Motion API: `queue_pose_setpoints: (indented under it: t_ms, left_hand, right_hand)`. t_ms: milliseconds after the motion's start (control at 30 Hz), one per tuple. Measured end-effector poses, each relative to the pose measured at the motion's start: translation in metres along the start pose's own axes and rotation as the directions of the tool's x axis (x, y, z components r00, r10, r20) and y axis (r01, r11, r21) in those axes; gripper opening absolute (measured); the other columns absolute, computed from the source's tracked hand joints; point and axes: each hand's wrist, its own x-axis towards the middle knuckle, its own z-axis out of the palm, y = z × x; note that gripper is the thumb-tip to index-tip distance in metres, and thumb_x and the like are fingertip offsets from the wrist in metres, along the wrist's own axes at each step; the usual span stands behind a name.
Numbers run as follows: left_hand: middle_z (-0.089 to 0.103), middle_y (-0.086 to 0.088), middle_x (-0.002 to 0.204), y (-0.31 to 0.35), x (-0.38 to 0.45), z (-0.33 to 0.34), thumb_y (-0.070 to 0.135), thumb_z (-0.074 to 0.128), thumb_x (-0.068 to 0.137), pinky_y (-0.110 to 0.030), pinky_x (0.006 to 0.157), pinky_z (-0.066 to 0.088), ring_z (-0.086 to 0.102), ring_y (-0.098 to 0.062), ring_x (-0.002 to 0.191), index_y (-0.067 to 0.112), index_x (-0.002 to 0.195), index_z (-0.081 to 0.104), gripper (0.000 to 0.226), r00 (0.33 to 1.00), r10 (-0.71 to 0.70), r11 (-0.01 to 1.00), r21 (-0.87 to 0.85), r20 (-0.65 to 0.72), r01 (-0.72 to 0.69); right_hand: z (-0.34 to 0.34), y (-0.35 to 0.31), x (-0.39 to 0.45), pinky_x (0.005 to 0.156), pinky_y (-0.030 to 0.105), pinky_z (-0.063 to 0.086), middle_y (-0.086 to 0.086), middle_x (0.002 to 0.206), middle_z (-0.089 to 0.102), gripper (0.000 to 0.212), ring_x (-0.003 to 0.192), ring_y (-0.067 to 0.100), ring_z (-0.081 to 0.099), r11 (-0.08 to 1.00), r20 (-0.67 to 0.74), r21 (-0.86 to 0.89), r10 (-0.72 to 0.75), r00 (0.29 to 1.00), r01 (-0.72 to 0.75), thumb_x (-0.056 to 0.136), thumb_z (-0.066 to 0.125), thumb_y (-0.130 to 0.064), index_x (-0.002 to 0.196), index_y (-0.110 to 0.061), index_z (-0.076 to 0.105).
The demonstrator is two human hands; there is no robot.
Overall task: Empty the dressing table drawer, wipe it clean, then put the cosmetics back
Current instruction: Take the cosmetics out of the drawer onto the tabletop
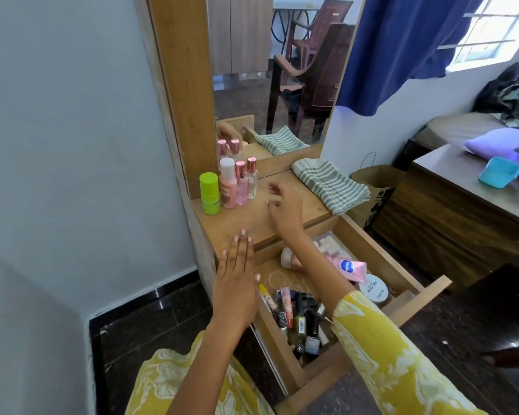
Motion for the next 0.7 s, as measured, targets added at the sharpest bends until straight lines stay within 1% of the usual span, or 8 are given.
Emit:
queue_pose_setpoints:
  t_ms: [133,200,267,367,433,467,567,700]
  left_hand:
    - [-0.026,-0.004,0.153,-0.002,0.0,0.002,0.024,0.035,0.099,-0.032,0.109,-0.02,-0.026,-0.017,0.139,0.01,0.144,-0.019,0.072,0.999,0.019,1.0,-0.023,-0.031,-0.02]
    - [-0.022,-0.005,0.154,-0.002,0.0,0.003,0.023,0.039,0.097,-0.033,0.11,-0.017,-0.022,-0.018,0.141,0.01,0.145,-0.015,0.073,0.999,0.027,0.999,-0.036,-0.042,-0.028]
    - [-0.021,-0.005,0.154,-0.002,0.001,0.004,0.022,0.04,0.097,-0.033,0.11,-0.016,-0.021,-0.018,0.141,0.01,0.144,-0.015,0.074,0.999,0.031,0.999,-0.032,-0.041,-0.032]
    - [-0.019,-0.005,0.154,-0.002,0.001,0.004,0.022,0.042,0.096,-0.035,0.111,-0.014,-0.019,-0.019,0.142,0.01,0.144,-0.013,0.075,0.999,0.019,1.0,-0.021,-0.033,-0.02]
    - [-0.022,-0.005,0.153,-0.001,0.001,0.003,0.023,0.041,0.097,-0.035,0.111,-0.014,-0.02,-0.019,0.141,0.01,0.144,-0.015,0.074,1.0,0.014,1.0,-0.006,-0.017,-0.014]
    - [-0.025,-0.005,0.152,0.0,0.001,0.002,0.024,0.039,0.098,-0.034,0.111,-0.015,-0.023,-0.019,0.14,0.01,0.143,-0.018,0.074,1.0,0.011,1.0,-0.001,-0.009,-0.011]
    - [-0.026,-0.006,0.152,0.0,0.002,0.0,0.028,0.038,0.099,-0.034,0.11,-0.017,-0.024,-0.02,0.139,0.01,0.142,-0.019,0.074,1.0,0.009,1.0,0.005,0.0,-0.009]
    - [-0.024,-0.006,0.153,0.001,0.002,-0.005,0.033,0.037,0.099,-0.034,0.111,-0.015,-0.023,-0.019,0.14,0.009,0.144,-0.014,0.073,0.999,0.013,1.0,-0.009,0.042,-0.012]
  right_hand:
    - [-0.046,0.008,-0.05,0.077,0.014,0.046,0.003,0.1,0.066,0.02,0.09,0.011,0.06,0.982,0.044,-0.088,-0.166,0.985,0.169,0.082,0.061,0.002,0.098,-0.008,0.067]
    - [-0.067,0.02,-0.073,0.074,0.023,0.048,0.0,0.097,0.066,0.01,0.087,0.013,0.059,0.959,0.113,-0.205,-0.176,0.978,0.196,0.084,0.062,-0.008,0.092,-0.012,0.067]
    - [-0.083,0.036,-0.087,0.076,0.031,0.046,0.0,0.099,0.063,0.012,0.095,0.017,0.057,0.916,0.203,-0.369,-0.087,0.975,0.158,0.085,0.061,-0.019,0.096,-0.015,0.066]
    - [-0.096,0.057,-0.096,0.088,0.03,0.042,0.001,0.115,0.058,0.037,0.108,0.019,0.052,0.798,0.358,-0.59,0.125,0.925,0.121,0.081,0.067,-0.031,0.115,-0.017,0.06]
    - [-0.098,0.064,-0.097,0.093,0.031,0.04,0.003,0.12,0.058,0.051,0.111,0.021,0.052,0.704,0.41,-0.695,0.219,0.885,0.148,0.078,0.07,-0.034,0.123,-0.018,0.053]
    - [-0.098,0.065,-0.097,0.093,0.031,0.039,0.004,0.121,0.058,0.053,0.111,0.022,0.053,0.674,0.413,-0.722,0.236,0.88,0.159,0.079,0.07,-0.031,0.126,-0.019,0.049]
    - [-0.094,0.063,-0.096,0.088,0.032,0.042,0.005,0.119,0.057,0.048,0.107,0.024,0.056,0.639,0.404,-0.752,0.247,0.881,0.165,0.083,0.063,-0.019,0.127,-0.018,0.044]
    - [-0.093,0.06,-0.101,0.082,0.036,0.05,0.003,0.111,0.061,0.03,0.097,0.022,0.06,0.708,0.421,-0.692,0.236,0.876,0.142,0.086,0.058,-0.016,0.115,-0.021,0.054]
